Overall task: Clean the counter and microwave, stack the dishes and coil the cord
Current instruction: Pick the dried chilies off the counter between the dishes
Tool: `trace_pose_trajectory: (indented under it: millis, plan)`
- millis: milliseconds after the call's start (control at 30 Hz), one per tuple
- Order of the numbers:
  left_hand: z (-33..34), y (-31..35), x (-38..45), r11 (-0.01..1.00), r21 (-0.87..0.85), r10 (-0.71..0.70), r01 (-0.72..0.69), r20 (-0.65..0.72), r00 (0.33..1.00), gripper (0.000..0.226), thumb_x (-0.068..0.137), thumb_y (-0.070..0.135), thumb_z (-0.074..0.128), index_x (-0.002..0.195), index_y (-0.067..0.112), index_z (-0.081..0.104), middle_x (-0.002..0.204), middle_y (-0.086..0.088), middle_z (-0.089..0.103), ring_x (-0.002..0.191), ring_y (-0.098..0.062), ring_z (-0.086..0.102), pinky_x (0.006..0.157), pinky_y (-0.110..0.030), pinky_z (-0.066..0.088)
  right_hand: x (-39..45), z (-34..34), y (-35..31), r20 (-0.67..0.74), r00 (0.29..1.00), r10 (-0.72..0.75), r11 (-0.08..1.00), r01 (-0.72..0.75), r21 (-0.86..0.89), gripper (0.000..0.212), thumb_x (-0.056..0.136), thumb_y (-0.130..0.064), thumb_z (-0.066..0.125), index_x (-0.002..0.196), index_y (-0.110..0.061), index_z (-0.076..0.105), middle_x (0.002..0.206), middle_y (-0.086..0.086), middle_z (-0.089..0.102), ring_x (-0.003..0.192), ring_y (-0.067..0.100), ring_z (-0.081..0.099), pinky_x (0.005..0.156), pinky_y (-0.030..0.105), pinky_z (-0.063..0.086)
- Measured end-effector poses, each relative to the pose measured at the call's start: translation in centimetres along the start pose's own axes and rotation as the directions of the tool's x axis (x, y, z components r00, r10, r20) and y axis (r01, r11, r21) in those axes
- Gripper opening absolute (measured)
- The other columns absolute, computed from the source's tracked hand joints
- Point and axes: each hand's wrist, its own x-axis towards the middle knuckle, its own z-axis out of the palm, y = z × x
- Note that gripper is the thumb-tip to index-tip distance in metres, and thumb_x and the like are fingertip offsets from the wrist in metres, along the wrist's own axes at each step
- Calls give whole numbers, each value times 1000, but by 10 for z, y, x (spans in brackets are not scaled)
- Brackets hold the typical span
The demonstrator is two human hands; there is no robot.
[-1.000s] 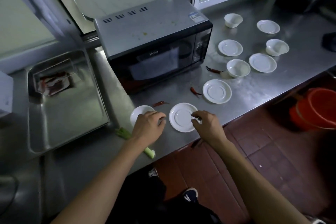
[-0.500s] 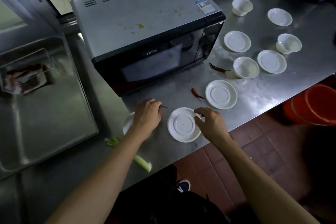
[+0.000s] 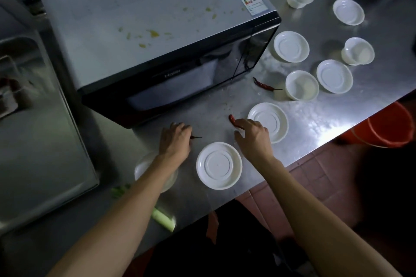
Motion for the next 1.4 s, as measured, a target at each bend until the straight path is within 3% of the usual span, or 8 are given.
trace_pose_trajectory:
  millis: [233,400,700,900,1000,1133,1400]
  plan:
    - [-1,29,12,993,-112,-42,40,-17,999,11,84,22,67,90,19,59,97,-3,68,95,-28,60,81,-41,49,38,4,7,38,999,34,991,-29,-129,25,101,-31,49,112,-19,67,106,5,71,104,31,55,86,44,36]
    - [-3,53,20,971,-224,-86,81,-13,996,8,88,20,63,96,20,62,103,-1,66,97,-27,60,80,-41,50,54,11,17,183,983,-26,964,73,-254,20,96,-28,48,109,-22,62,104,1,65,104,28,50,84,44,33]
    - [-6,72,13,946,-287,-165,151,-23,986,10,93,20,62,103,21,65,104,2,66,92,-21,61,74,-32,48,75,19,24,243,960,-136,940,203,-273,27,98,-35,46,109,-18,64,107,4,67,106,29,52,85,45,30]
    - [-8,77,7,927,-308,-230,216,-9,973,7,92,18,62,98,22,63,99,4,64,88,-17,58,71,-31,47,79,16,29,270,931,-247,933,304,-194,25,97,-33,51,114,-17,61,114,5,66,109,28,50,88,44,32]
    - [-11,79,3,917,-320,-260,237,-28,965,7,91,18,62,97,23,63,98,5,65,88,-17,59,71,-33,49,80,16,29,235,927,-291,950,310,-47,18,97,-28,54,109,-17,62,111,6,69,105,30,55,89,42,38]
    - [-18,78,-3,901,-335,-314,275,-68,947,10,92,19,63,100,24,64,99,7,65,90,-15,59,72,-30,47,78,13,25,117,925,-361,925,340,169,10,90,-17,66,97,-10,67,92,13,70,85,39,63,72,42,51]
    - [-37,53,-31,874,-381,-386,301,-170,907,12,92,17,64,103,23,66,100,5,66,91,-14,60,78,-33,52,72,20,-6,69,869,-490,826,438,356,19,84,-6,63,102,-11,69,96,13,70,81,32,66,65,44,55]
